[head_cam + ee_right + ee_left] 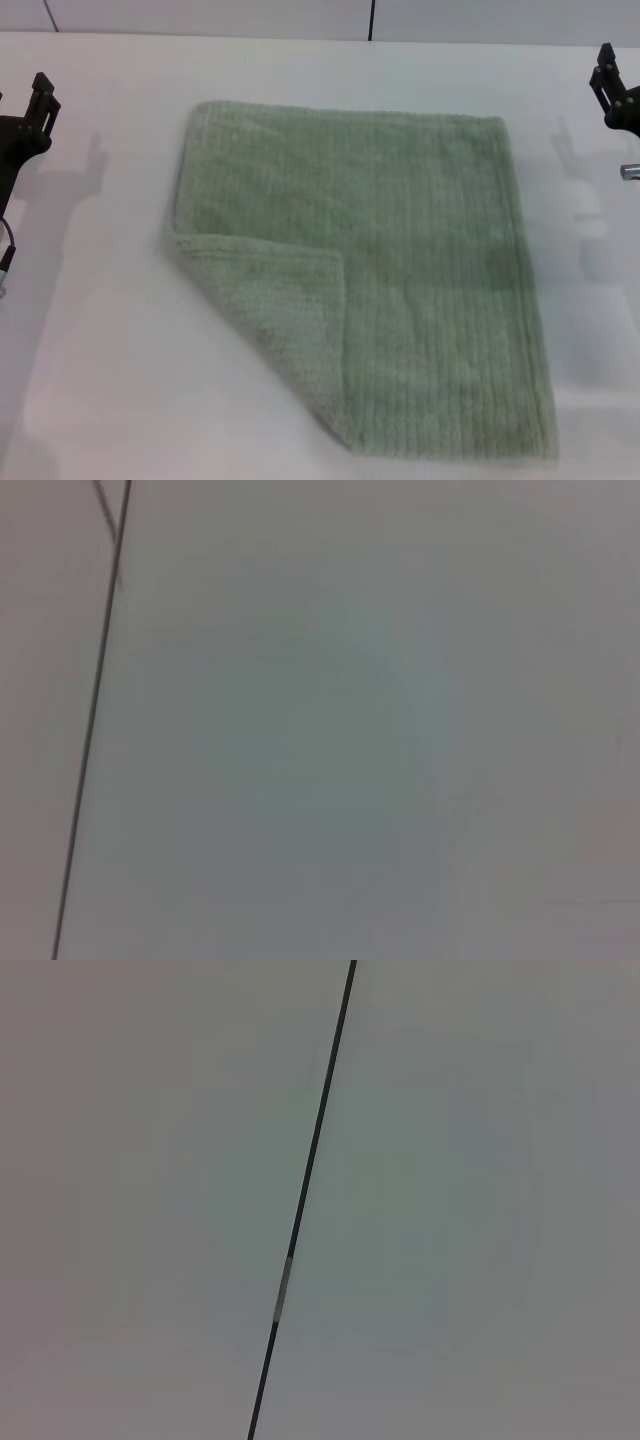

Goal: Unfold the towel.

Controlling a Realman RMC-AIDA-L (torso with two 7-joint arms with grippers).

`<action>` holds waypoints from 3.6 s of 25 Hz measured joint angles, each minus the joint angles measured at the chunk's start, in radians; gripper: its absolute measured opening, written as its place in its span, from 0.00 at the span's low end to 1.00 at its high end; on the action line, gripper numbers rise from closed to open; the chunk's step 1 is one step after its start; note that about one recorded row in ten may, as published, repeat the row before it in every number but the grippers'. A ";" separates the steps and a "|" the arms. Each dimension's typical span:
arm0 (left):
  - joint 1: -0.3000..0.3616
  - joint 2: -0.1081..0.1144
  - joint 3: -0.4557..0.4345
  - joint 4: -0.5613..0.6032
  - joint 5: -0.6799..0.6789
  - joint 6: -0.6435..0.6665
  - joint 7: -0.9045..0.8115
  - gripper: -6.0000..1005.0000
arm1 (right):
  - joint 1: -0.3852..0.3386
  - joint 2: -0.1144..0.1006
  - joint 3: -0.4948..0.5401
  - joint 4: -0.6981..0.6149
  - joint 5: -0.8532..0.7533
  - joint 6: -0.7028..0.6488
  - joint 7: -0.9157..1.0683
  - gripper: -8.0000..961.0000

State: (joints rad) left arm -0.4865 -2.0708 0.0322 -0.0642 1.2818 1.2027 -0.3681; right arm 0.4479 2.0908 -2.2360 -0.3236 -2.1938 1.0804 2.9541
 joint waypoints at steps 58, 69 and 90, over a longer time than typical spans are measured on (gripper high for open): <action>0.006 0.002 -0.002 0.008 -0.003 0.005 0.000 0.66 | -0.094 -0.018 0.779 -0.951 0.040 -1.849 -0.483 0.01; -0.002 0.000 0.002 -0.001 0.001 0.009 0.000 0.65 | 0.027 -0.021 0.914 -0.895 -0.174 -2.118 -0.420 0.01; -0.001 0.000 0.000 -0.003 -0.002 0.009 0.000 0.65 | 0.334 -0.083 0.946 -0.456 -0.237 -2.156 -0.486 0.01</action>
State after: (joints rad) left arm -0.4873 -2.0709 0.0321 -0.0675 1.2800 1.2118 -0.3683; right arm 0.7818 2.0075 -1.2904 -0.7800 -2.4309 -1.0760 2.4676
